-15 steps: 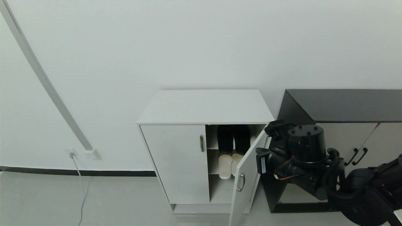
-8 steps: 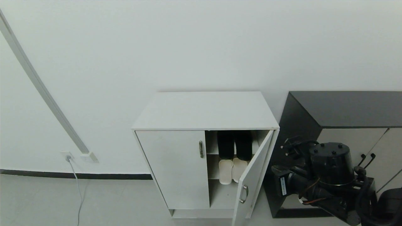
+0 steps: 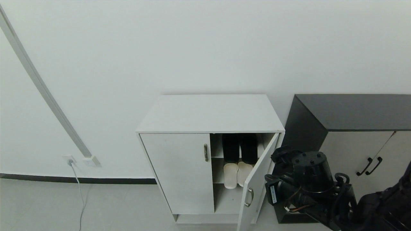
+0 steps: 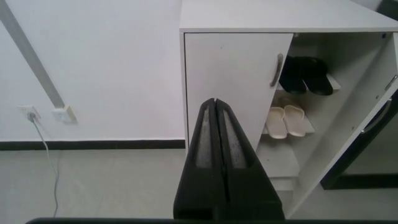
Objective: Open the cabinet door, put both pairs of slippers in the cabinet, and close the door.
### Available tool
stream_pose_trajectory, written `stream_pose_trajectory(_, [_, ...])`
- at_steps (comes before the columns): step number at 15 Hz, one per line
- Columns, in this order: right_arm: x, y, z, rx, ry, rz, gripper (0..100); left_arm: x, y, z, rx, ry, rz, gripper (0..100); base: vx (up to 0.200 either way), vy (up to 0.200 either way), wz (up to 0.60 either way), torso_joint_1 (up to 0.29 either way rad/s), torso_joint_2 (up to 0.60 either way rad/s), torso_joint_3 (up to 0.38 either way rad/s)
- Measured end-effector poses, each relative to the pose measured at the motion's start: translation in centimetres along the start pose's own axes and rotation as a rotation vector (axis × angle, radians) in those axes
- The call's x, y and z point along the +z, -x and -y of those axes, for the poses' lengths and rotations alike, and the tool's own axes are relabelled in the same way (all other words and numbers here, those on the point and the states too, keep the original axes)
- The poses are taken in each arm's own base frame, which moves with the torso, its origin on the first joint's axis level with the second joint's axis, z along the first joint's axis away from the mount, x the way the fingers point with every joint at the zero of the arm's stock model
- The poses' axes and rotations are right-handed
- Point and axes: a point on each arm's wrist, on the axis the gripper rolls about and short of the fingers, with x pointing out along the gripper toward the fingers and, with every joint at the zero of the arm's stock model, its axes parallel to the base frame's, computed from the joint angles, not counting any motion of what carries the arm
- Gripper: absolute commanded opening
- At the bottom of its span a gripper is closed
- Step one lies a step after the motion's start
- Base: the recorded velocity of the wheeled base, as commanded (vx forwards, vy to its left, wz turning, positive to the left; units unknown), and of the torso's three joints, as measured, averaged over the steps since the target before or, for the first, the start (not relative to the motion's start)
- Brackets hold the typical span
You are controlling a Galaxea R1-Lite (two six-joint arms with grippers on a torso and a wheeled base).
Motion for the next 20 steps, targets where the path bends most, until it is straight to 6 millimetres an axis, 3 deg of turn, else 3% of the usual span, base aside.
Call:
stream_pose_trajectory(7, [-0.7,-3.6,-1.3,0.015,-0.003,0.022,0,0.0,0.0,0.0,0.000,0.000,0.000,0,0.000,0.000,0.00,0.000,0.00,0.000])
stream_pose_trajectory(20, [1.3,-11.1,-3.3,0.022,-0.034,0.122,0,0.0,0.0,0.0,0.000,0.000,0.000,0,0.000,0.000,0.00,0.000,0.00,0.000])
